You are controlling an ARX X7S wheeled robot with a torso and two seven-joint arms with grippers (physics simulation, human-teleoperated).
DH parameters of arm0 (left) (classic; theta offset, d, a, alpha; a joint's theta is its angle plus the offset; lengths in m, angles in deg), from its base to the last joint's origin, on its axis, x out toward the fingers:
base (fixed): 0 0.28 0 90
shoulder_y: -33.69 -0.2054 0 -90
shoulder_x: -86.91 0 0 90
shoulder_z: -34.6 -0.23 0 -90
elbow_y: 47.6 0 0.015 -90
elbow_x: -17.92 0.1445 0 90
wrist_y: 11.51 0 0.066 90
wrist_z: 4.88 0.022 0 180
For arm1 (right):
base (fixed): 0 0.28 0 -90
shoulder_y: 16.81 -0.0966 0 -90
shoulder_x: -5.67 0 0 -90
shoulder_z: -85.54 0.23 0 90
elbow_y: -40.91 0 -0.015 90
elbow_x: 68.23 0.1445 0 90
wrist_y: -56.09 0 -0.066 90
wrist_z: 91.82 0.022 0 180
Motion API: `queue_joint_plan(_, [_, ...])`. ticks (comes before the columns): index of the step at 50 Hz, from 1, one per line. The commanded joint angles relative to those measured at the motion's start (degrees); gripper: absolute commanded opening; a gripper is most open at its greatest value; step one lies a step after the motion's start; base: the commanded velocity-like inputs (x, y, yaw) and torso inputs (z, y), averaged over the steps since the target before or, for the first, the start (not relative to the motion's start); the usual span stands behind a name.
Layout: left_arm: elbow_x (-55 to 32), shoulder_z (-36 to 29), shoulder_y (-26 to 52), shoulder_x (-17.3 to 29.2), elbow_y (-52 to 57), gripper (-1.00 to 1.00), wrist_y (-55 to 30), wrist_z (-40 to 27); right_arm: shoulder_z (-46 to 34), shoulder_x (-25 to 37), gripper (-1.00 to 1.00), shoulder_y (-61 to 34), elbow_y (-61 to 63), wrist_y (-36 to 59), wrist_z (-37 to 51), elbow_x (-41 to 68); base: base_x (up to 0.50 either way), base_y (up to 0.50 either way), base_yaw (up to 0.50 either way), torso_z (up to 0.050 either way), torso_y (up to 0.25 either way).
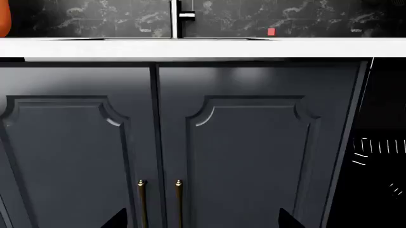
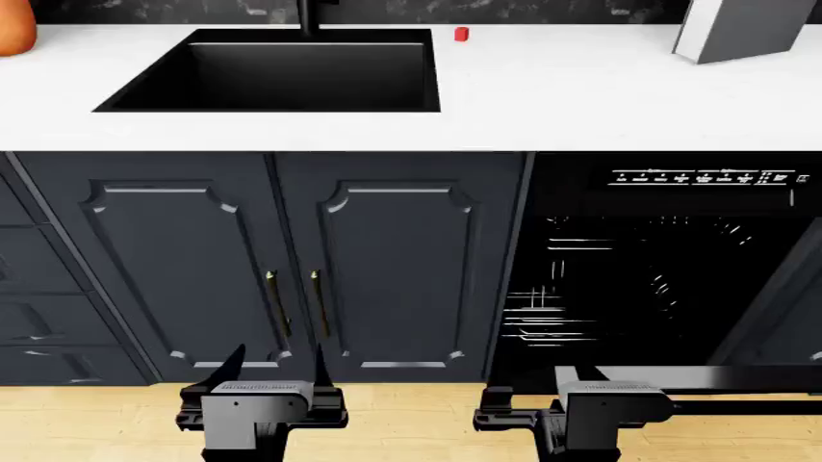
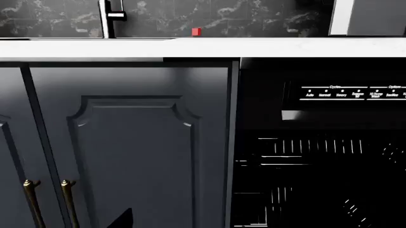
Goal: Close the dishwasher door
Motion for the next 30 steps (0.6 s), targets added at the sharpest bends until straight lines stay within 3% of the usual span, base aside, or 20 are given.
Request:
queue_joint_plan(1, [-1.61,-1.28,-0.01,1.15,0.55,1.0,-1.82,0.24,-1.63,0.98,1.0,0.43,-0.14,-1.3,1.55,-0.41,0.0,0.0,0.0,0.0,0.0])
queue_joint_plan(4, [-6.2,-0.86,0.55,1.93,2.03,1.0,-6.89,1.83,-3.05,1.61,1.0,0.67,-0.58,-2.54,3.38,-1.7,0.0,0.0,0.0,0.0,0.0])
queue_joint_plan(11, [-6.41,-2.52,0.94,3.22,2.2,1.0,-7.82,1.23,-4.52,2.51,1.0,0.45,-0.66,-2.17,5.27,-1.78,0.0,0.0,0.0,0.0,0.0])
queue_joint_plan(30, [-6.91,-4.82,1.02,4.76,1.51,1.0,-6.88,-0.11,-6.22,4.05,1.0,-0.03,-1.37,-2.07,8.29,-0.76,0.0,0.0,0.0,-0.05,-0.001])
